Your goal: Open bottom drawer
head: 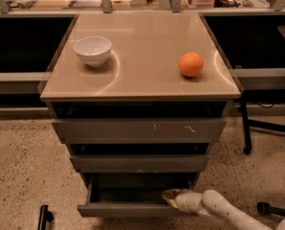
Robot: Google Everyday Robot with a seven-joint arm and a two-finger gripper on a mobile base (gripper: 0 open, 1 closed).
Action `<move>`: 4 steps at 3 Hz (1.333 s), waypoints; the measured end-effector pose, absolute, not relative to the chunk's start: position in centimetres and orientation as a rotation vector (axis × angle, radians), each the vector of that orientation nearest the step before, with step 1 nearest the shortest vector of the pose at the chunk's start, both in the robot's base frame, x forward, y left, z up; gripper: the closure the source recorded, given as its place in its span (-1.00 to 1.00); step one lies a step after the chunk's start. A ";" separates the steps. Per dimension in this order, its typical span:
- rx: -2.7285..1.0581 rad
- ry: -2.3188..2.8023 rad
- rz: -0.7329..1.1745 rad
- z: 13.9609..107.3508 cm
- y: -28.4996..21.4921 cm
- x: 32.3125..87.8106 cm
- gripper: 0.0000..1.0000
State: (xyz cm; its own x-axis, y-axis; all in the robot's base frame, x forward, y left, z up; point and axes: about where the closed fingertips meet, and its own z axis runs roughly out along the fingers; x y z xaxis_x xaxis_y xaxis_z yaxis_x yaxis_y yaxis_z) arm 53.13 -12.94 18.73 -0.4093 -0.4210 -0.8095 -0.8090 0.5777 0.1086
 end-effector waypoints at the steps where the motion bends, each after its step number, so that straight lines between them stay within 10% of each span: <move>1: -1.070 2.012 0.710 19.3 -11.7 48.8 1.00; 4: -0.417 1.595 0.617 23.5 -12.3 46.9 1.00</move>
Offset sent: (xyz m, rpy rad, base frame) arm -0.1376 0.0292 0.0155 0.3453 -0.1446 0.0222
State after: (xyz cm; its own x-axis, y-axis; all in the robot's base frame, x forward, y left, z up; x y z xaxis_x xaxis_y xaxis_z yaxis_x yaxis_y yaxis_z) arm 46.86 -12.33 23.54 -0.1218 0.0886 -0.9886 -0.5992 0.7875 0.1444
